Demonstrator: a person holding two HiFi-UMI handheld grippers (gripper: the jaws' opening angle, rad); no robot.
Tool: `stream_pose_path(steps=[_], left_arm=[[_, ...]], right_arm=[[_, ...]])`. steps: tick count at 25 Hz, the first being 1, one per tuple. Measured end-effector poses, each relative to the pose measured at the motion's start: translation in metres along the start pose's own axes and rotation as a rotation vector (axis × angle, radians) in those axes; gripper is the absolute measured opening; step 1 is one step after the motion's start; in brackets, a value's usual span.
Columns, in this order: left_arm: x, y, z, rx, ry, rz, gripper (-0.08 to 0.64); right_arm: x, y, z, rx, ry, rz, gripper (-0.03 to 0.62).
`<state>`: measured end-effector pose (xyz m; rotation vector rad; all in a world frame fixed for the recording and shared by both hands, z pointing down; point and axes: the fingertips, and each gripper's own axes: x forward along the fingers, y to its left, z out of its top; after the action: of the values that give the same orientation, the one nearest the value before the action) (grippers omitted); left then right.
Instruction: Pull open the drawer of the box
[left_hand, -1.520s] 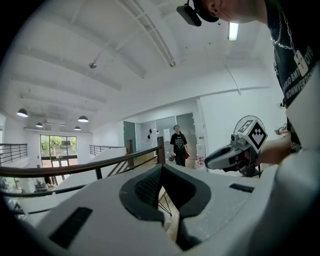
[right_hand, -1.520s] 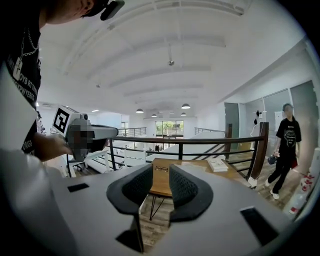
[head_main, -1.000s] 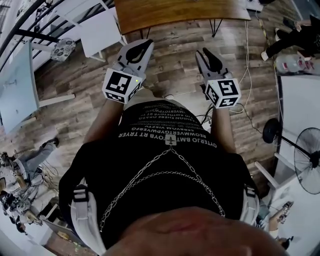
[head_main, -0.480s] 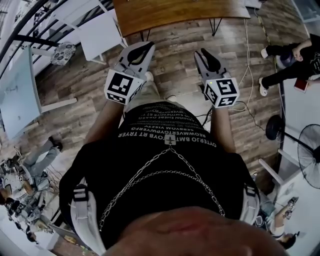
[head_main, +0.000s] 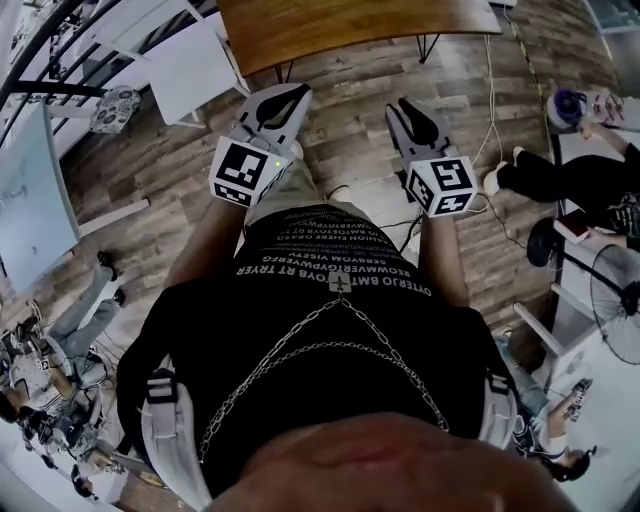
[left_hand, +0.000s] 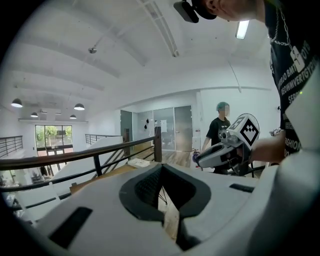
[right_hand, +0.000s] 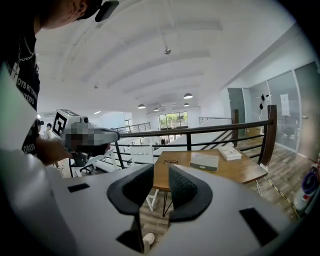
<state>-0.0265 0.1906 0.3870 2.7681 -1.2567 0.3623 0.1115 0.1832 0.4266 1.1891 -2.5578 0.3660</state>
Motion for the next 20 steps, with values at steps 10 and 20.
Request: stream_pose_path(steps=[10, 20], left_arm=[[0.010, 0.060, 0.005, -0.006, -0.002, 0.003, 0.005], [0.033, 0.114, -0.003, -0.012, 0.038, -0.016, 0.005]], right_arm=[[0.055, 0.002, 0.028, -0.002, 0.010, 0.025, 0.087], [0.115, -0.004, 0.047, -0.002, 0.021, 0.043, 0.083]])
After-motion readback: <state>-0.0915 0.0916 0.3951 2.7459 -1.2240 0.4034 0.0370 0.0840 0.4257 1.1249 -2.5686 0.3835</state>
